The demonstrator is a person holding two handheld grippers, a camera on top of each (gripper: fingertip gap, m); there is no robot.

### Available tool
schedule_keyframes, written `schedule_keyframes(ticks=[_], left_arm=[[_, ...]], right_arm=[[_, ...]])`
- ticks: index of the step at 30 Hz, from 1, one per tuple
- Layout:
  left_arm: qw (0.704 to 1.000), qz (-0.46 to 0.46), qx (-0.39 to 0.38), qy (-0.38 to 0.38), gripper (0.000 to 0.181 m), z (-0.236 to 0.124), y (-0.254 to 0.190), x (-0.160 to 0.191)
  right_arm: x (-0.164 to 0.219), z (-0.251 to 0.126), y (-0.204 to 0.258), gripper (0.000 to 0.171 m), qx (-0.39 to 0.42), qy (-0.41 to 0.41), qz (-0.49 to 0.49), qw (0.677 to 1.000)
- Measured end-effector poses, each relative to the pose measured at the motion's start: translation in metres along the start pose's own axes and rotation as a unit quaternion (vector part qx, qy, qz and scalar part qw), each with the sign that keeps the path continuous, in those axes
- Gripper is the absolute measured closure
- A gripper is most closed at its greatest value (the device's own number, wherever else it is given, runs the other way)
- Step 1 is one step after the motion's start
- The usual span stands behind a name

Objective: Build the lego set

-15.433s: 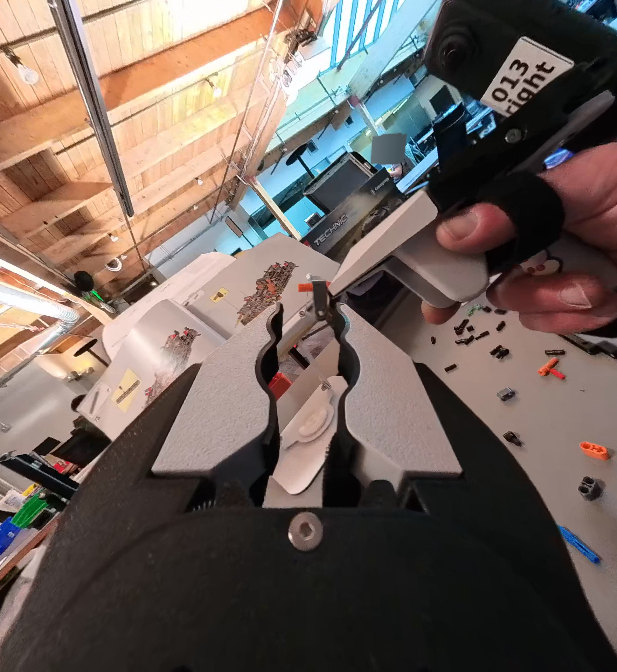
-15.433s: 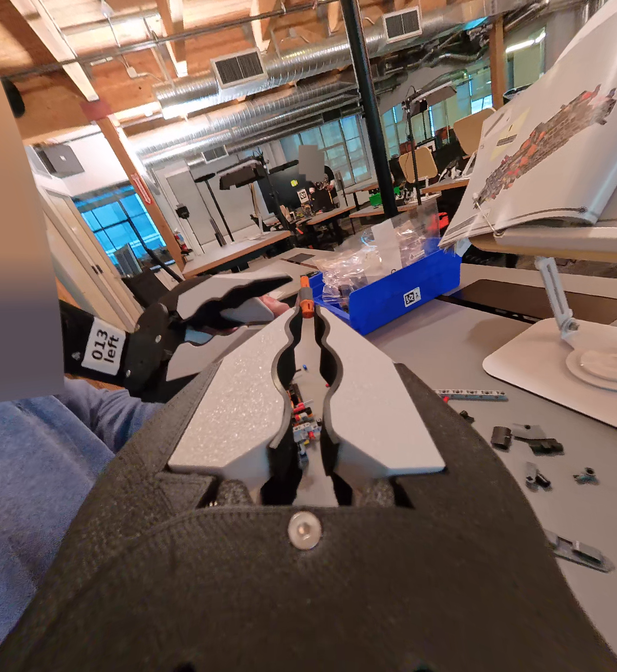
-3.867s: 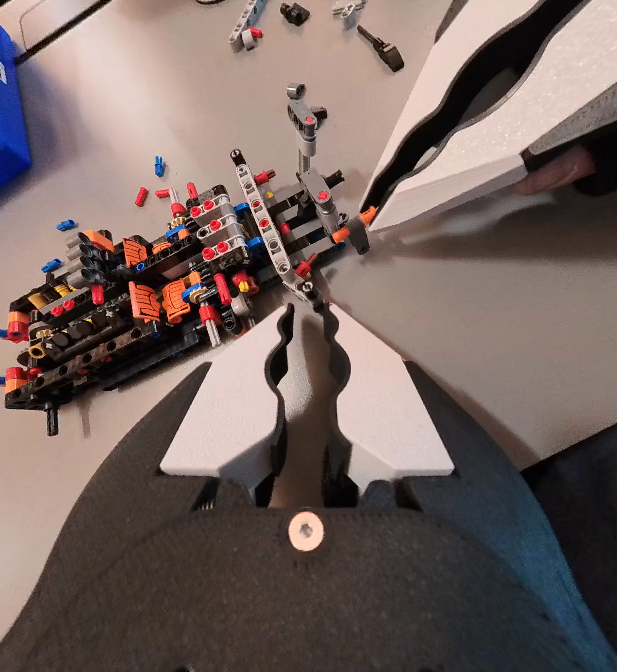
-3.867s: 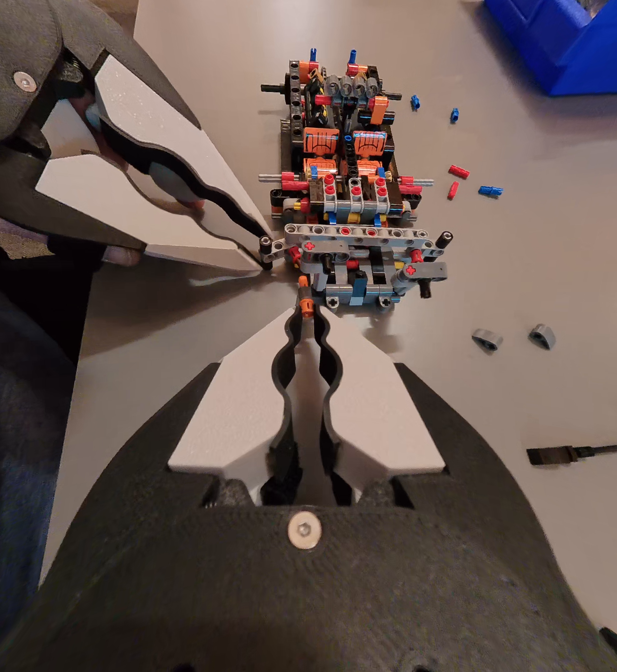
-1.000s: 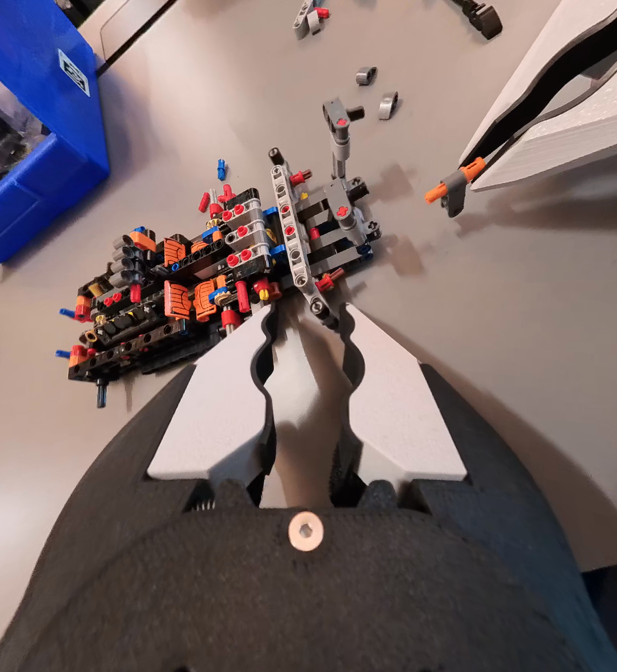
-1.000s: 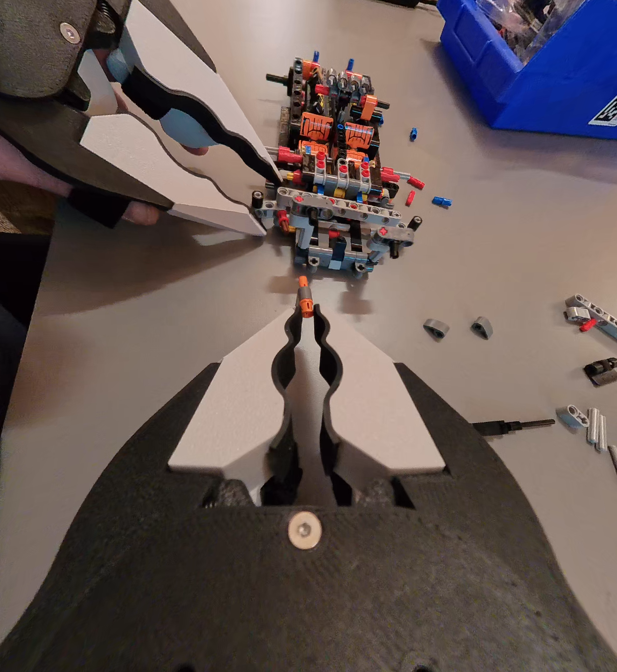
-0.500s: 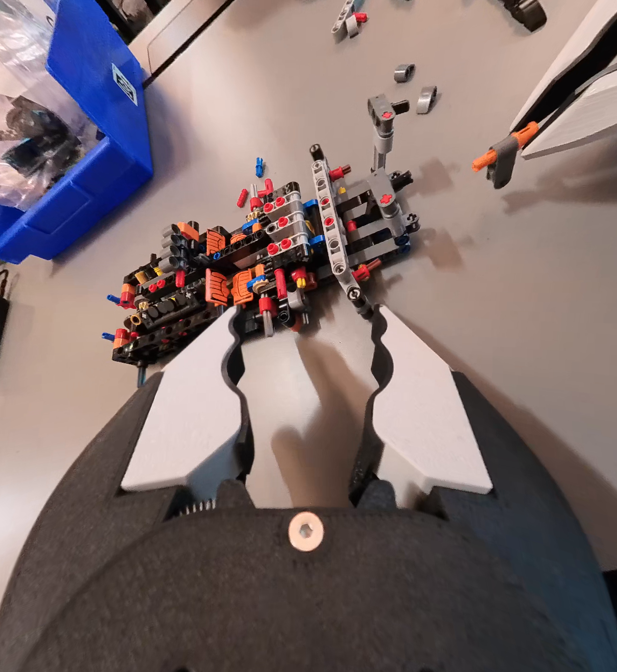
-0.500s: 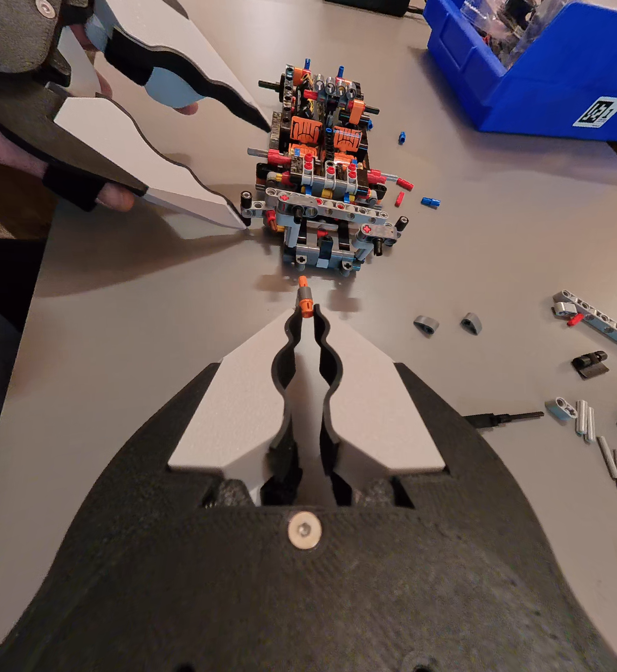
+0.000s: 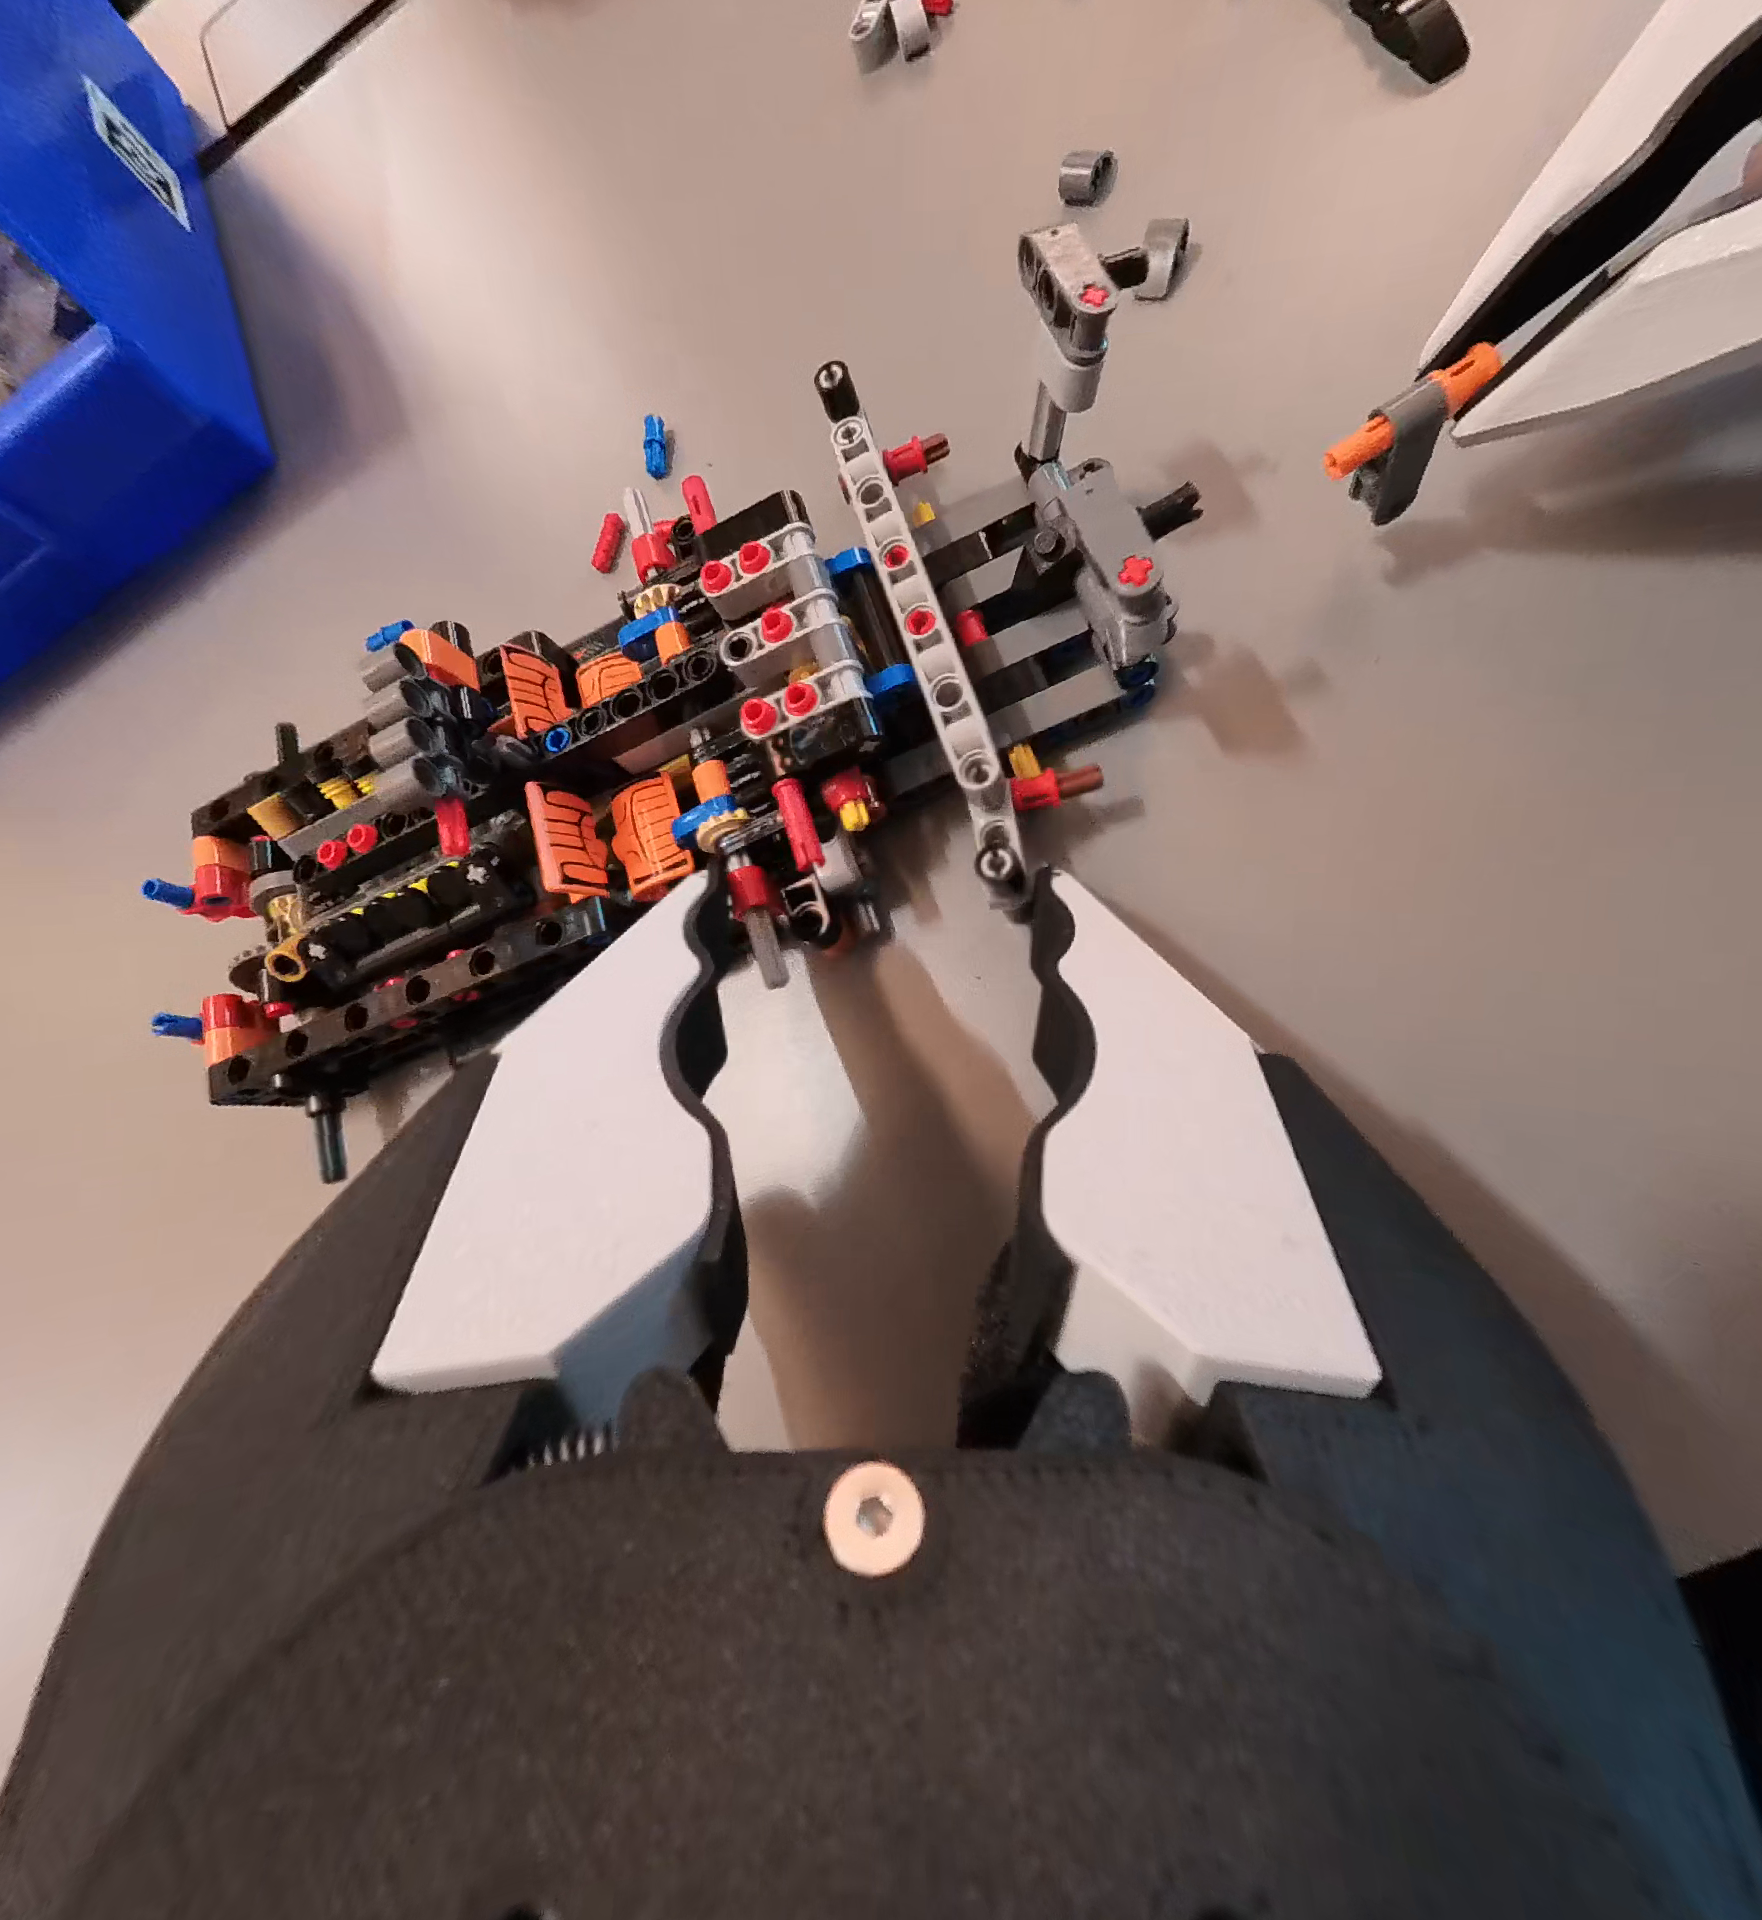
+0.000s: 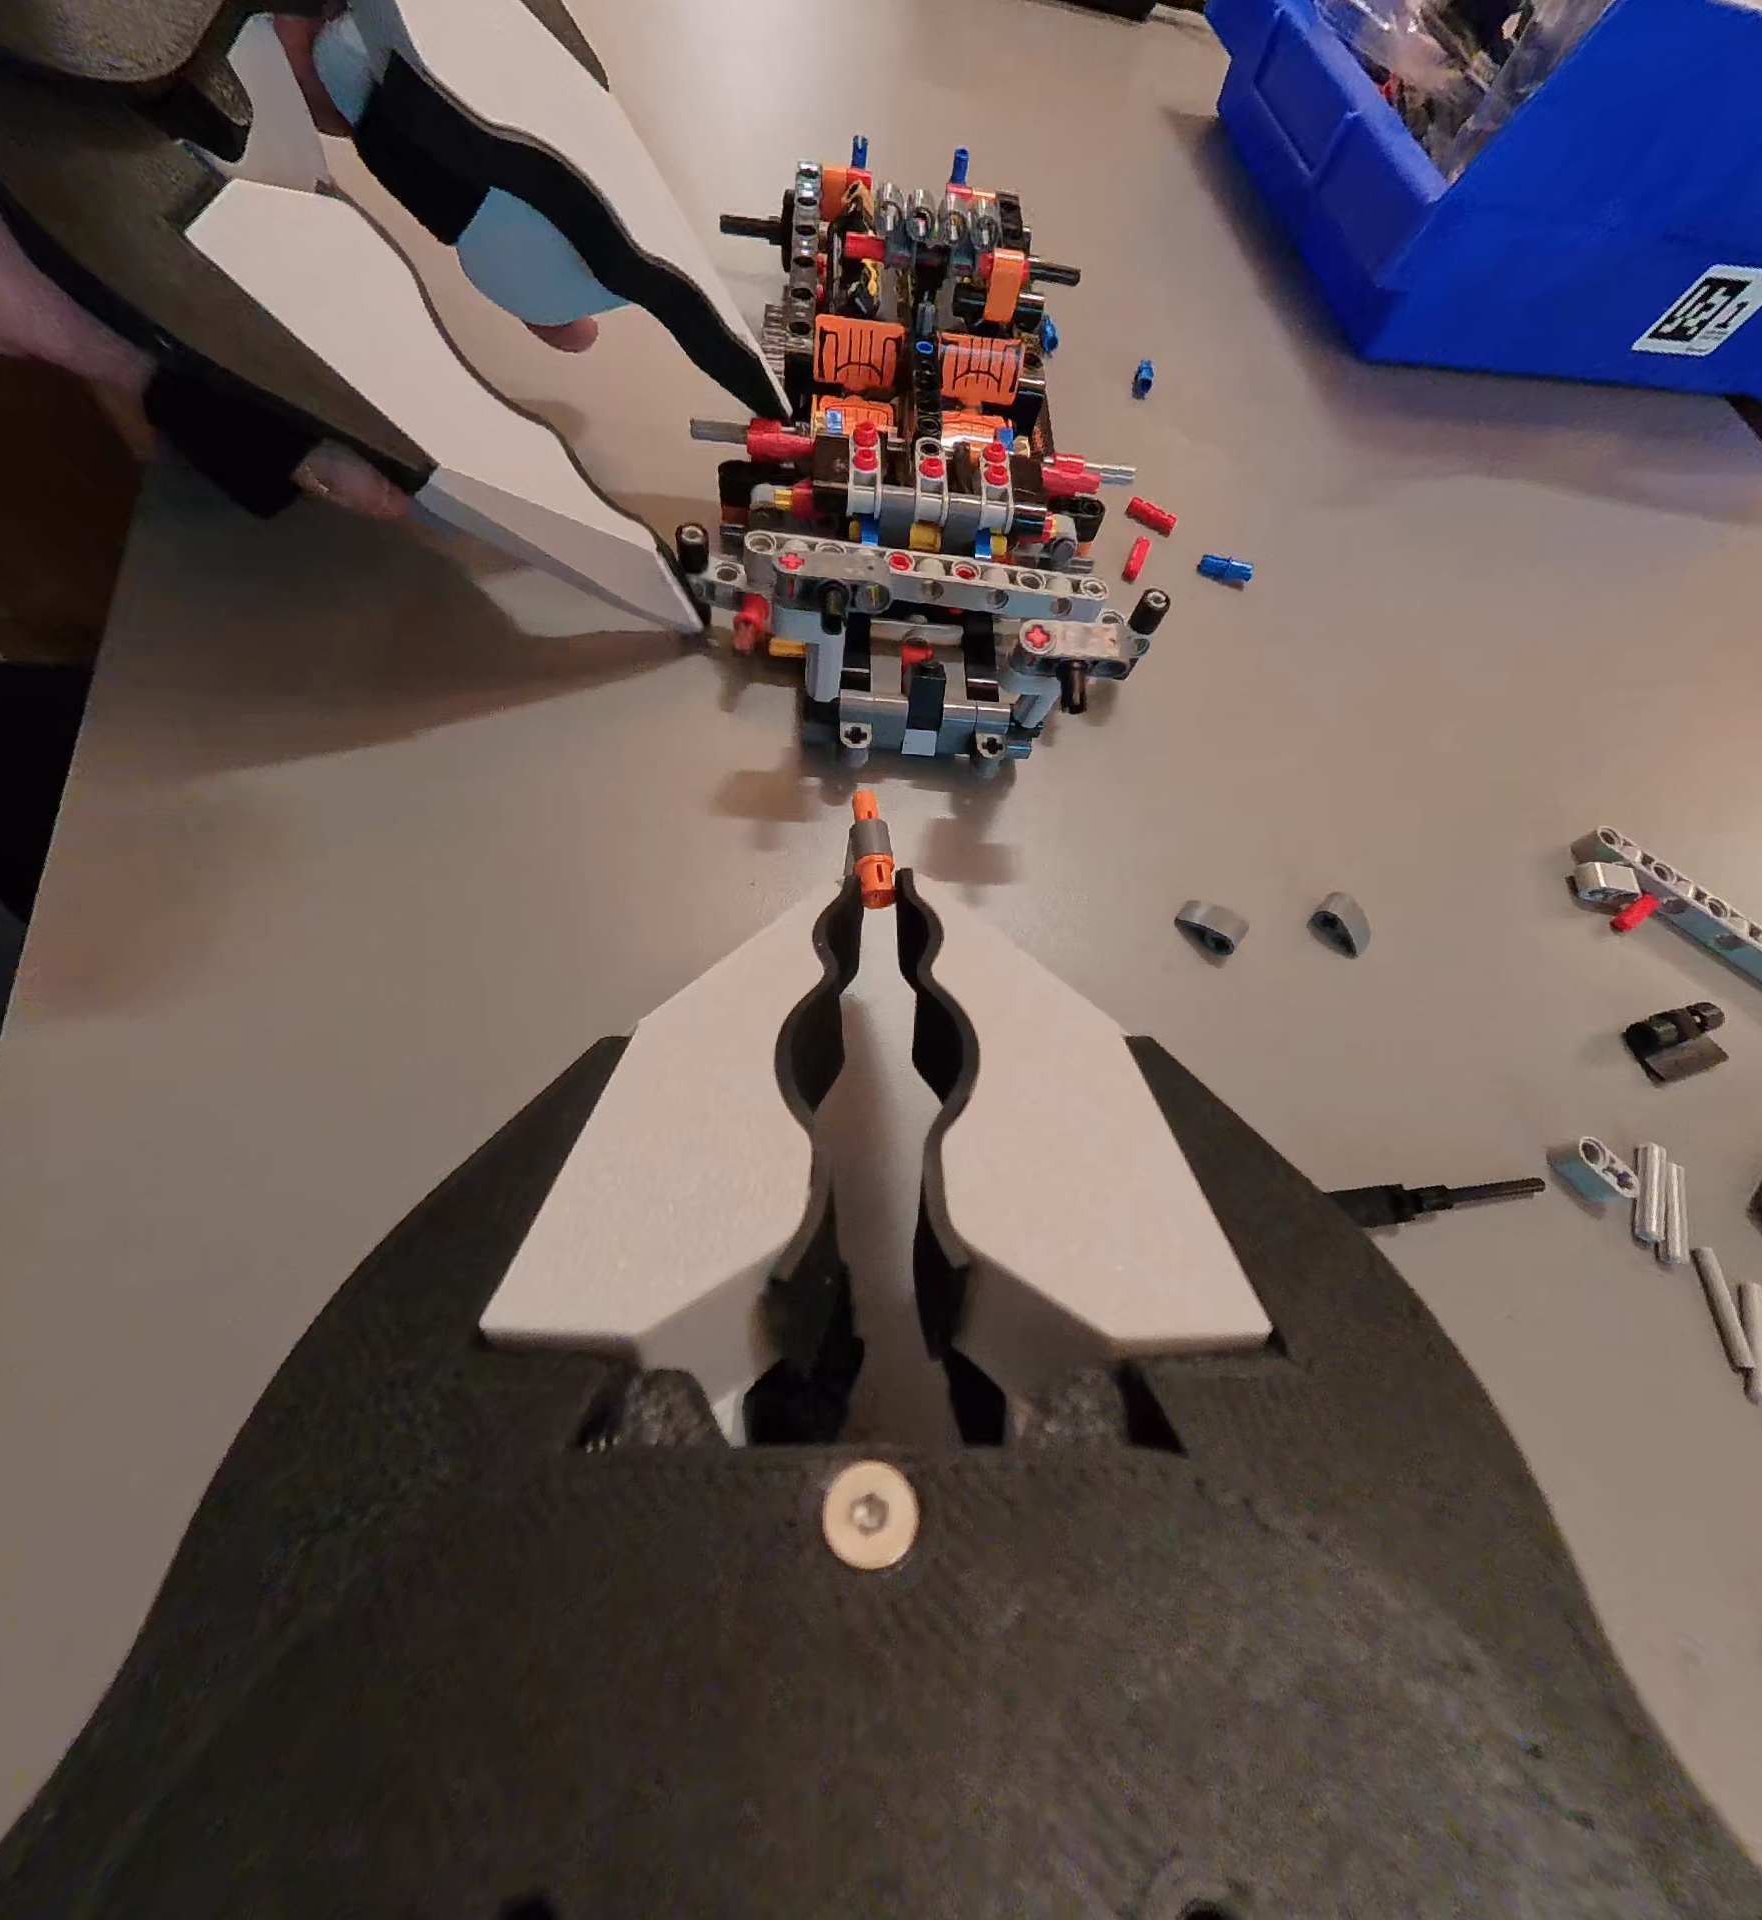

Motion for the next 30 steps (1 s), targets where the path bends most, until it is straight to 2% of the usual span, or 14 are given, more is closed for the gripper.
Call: schedule_keyframes(ticks=[8,11,16,30], left_arm=[[1.000,0.006,0.005,0.000,0.140,0.002,0.008,-0.003],[1.000,0.011,0.000,-0.005,0.154,0.003,0.010,-0.005],[1.000,0.015,0.000,-0.004,0.156,0.006,0.011,-0.006],[1.000,0.003,0.028,0.002,0.148,0.008,0.012,-0.007]], right_arm=[[0.000,0.001,0.001,0.167,-0.003,0.002,-0.002,1.000],[0.000,0.001,0.001,0.167,-0.004,0.002,-0.003,1.000],[0.000,0.001,0.001,0.167,-0.004,0.002,-0.003,1.000],[0.001,0.001,0.000,0.167,-0.006,0.004,-0.003,1.000]])
Point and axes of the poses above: each gripper's, where its closed fingertips meet, z out along the fingers, x out of its underside, y = z × x across the jaws, the point moved 7 cm from there along -z, back along the fingers, and after that the axes turned 14 degrees about -z, right-handed, at the moved point
